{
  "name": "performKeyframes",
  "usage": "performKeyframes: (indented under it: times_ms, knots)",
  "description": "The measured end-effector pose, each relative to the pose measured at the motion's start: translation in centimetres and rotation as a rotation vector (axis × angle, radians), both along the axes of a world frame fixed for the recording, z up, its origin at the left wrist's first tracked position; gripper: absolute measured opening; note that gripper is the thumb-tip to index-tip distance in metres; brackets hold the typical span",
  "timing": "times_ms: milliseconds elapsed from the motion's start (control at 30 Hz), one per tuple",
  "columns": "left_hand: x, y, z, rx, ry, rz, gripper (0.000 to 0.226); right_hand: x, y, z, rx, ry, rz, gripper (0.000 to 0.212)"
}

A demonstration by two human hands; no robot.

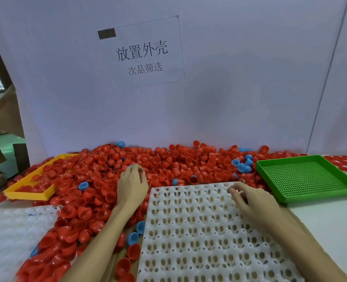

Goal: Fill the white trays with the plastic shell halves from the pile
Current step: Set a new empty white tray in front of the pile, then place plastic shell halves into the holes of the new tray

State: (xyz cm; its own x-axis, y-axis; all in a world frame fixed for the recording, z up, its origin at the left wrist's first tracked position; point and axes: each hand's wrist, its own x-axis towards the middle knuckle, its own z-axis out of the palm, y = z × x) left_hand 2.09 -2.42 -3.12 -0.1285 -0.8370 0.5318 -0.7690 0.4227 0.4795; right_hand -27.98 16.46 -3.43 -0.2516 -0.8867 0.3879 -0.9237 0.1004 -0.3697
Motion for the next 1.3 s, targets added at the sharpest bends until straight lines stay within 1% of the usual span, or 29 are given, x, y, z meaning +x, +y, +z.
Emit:
performKeyframes:
  times_ms: [33, 100, 133, 200, 233, 267, 300, 433, 567, 633, 667, 733, 800, 867, 933, 1000, 1067, 1167, 1233, 1300]
  knots:
    - [-0.5, -0.8, 0.6, -0.011, -0.053, -0.004, 0.015, 0.0, 0.0, 0.0, 0.002, 0.006, -0.005, 0.021]
    - [-1.5, -2.7, 1.8, 0.019, -0.231, -0.006, 0.023, -0.1, 0.0, -0.2, 0.005, 0.013, -0.014, 0.021]
    - [-1.8, -3.8, 2.2, 0.073, -0.347, -0.015, 0.03, -0.2, 0.0, -0.2, 0.003, 0.014, -0.017, 0.021]
    - [-2.3, -5.5, 2.3, 0.241, -0.548, -0.048, 0.04, -0.2, 0.0, -0.3, -0.004, 0.006, -0.013, 0.021]
    - [-2.4, -6.1, 2.0, 0.318, -0.6, -0.057, 0.042, -0.3, 0.0, -0.3, -0.007, 0.002, -0.01, 0.021]
    - [-2.4, -6.5, 1.6, 0.356, -0.619, -0.055, 0.043, -0.3, 0.0, -0.3, -0.007, 0.003, -0.008, 0.021]
    - [-2.3, -6.8, 1.2, 0.351, -0.615, -0.053, 0.041, -0.3, -0.1, -0.4, -0.007, 0.007, -0.008, 0.022]
    - [-2.0, -6.6, 0.9, 0.19, -0.519, -0.124, 0.025, -0.3, -0.2, -0.3, 0.005, 0.025, -0.022, 0.023]
    - [-1.2, -3.7, 2.7, -0.166, -0.386, -0.271, 0.013, -0.3, -0.2, -0.2, 0.018, 0.043, -0.032, 0.025]
    - [-1.2, -1.1, 3.9, -0.265, -0.299, -0.411, 0.011, -0.3, -0.3, -0.2, 0.023, 0.057, -0.031, 0.026]
    - [-1.2, 0.5, 4.2, -0.264, -0.243, -0.484, 0.013, -0.2, -0.3, -0.2, 0.027, 0.059, -0.029, 0.026]
    - [-1.3, 3.9, 4.0, -0.176, -0.112, -0.59, 0.022, -0.2, -0.2, -0.1, 0.031, 0.05, -0.024, 0.026]
    - [-1.6, 7.2, 3.0, -0.043, 0.053, -0.629, 0.036, -0.3, -0.1, 0.0, 0.05, 0.038, -0.017, 0.024]
    - [-1.8, 9.7, 1.8, 0.052, 0.205, -0.648, 0.05, -0.5, 0.1, 0.2, 0.09, 0.029, 0.011, 0.019]
    - [-1.9, 11.2, 0.9, 0.093, 0.263, -0.678, 0.06, -0.6, 0.2, 0.6, 0.128, 0.014, 0.059, 0.014]
    - [-1.8, 11.9, 0.6, 0.114, 0.252, -0.718, 0.064, -0.9, 0.3, 1.0, 0.166, -0.005, 0.105, 0.009]
    - [-1.7, 12.3, 0.3, 0.131, 0.265, -0.74, 0.061, -1.3, 0.4, 1.1, 0.201, -0.008, 0.134, 0.014]
    - [-1.8, 12.4, 0.1, 0.115, 0.296, -0.729, 0.047, -1.8, 0.5, 1.2, 0.246, 0.024, 0.131, 0.024]
    - [-1.8, 12.3, -0.1, 0.091, 0.3, -0.73, 0.035, -1.5, 0.6, 1.5, 0.253, 0.055, 0.121, 0.025]
    - [-1.9, 12.6, 0.0, 0.062, 0.303, -0.745, 0.031, -0.9, 1.0, 1.8, 0.217, 0.101, 0.097, 0.023]
